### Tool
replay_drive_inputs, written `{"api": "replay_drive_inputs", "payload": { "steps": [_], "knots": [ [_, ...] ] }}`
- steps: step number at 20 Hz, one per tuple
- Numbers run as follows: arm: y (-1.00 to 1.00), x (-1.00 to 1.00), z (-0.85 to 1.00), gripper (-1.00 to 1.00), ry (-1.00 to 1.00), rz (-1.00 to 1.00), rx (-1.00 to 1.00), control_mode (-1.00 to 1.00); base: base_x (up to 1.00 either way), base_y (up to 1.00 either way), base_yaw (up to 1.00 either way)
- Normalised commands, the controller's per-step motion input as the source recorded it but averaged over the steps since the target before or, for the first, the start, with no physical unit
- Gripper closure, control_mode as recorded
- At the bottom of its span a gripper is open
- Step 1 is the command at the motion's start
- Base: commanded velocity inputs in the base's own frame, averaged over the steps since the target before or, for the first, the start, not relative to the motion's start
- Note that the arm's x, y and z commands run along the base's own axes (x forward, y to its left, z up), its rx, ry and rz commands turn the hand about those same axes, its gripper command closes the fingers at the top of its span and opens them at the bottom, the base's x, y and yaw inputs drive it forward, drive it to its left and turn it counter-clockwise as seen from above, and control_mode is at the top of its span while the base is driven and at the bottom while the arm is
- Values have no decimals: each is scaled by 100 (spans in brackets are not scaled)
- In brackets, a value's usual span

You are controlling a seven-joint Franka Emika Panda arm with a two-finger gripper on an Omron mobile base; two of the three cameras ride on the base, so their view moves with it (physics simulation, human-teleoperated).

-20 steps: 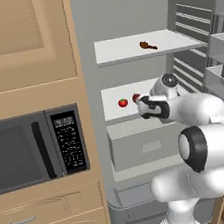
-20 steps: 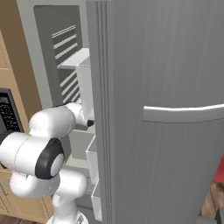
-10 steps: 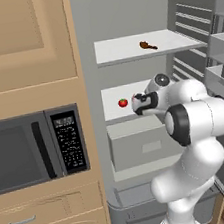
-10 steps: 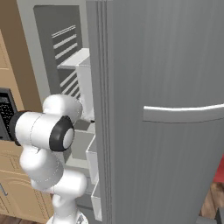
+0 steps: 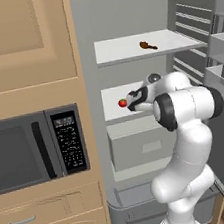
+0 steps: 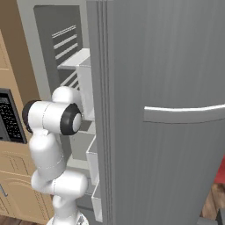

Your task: Place one tomato and one chicken drumstick in each tupperware on the nearby counter, to pack two identical lunches.

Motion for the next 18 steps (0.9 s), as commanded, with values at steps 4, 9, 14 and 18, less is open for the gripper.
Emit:
{"api": "replay_drive_inputs", "payload": {
  "steps": [4,9,14,18],
  "knots": [
    [0,52,-16,-100,0,0,0,-100,0,0,0],
    [0,48,-21,-100,0,0,0,-100,0,0,0],
    [0,45,-27,-100,0,0,0,-100,0,0,0],
    [0,41,-27,-100,0,0,0,-100,0,0,0]
  ]
}}
